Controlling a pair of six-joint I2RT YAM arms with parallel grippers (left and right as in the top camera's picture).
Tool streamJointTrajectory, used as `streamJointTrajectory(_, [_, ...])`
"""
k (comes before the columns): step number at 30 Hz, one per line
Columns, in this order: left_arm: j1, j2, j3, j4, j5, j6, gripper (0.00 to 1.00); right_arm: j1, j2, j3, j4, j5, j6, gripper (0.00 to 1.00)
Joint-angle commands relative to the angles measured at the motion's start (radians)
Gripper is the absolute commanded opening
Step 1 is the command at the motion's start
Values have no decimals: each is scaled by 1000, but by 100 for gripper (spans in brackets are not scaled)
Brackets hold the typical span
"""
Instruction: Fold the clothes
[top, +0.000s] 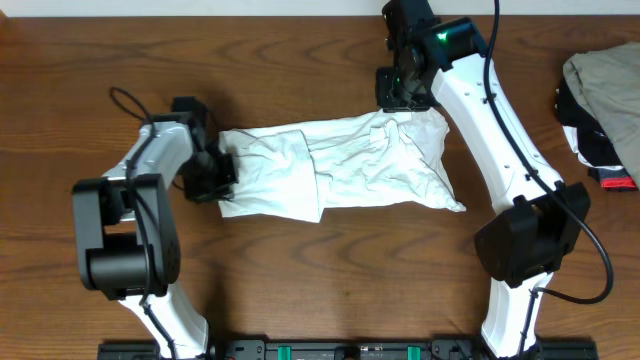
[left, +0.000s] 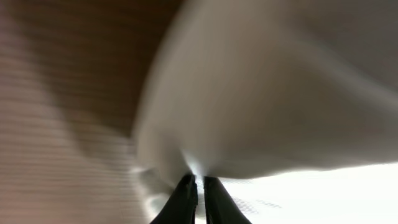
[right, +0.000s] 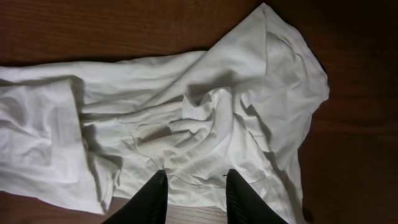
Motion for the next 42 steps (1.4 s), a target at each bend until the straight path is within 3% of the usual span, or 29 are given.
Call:
streamJointTrajectory(1, [63,12,-5,-6,-35,-20,10,10,-17,8,-3,0,-28,29])
streamJointTrajectory(12, [169,12,-5,6,-43,-24,10,10,-17,8,-5,0,-28,29])
streamJointTrajectory(20, [200,0,60,-52,-44,-39,6,0,-17,8,-40,23,-13,35])
streamJointTrajectory(22, [203,-16,84,-79,-43,-58,6,-12,-17,8,-58,46,8,43])
streamJointTrajectory(25, [201,-59,106,-111,-37,-58,6,-37,-17,8,-80,41,9,75])
streamJointTrajectory(29, [200,-155,111,-143,-21,-58,6,-75,-17,8,-128,45,6,98])
streamJointTrajectory(30, [200,-186,111,-154,-8,-58,7,-88,-17,7,-146,46,5,99])
streamJointTrajectory(31, [200,-212,111,-164,6,-58,17,-102,-16,6,-166,45,5,99])
streamJointTrajectory(33, [200,-265,111,-183,40,-58,63,-128,-16,-1,-194,34,-18,99])
streamJointTrajectory(35, [200,-307,111,-195,77,-58,96,-153,-16,-14,-205,-26,-86,99])
streamJointTrajectory(42, [200,-349,111,-206,93,-58,98,-217,-16,-117,-176,-241,-259,99])
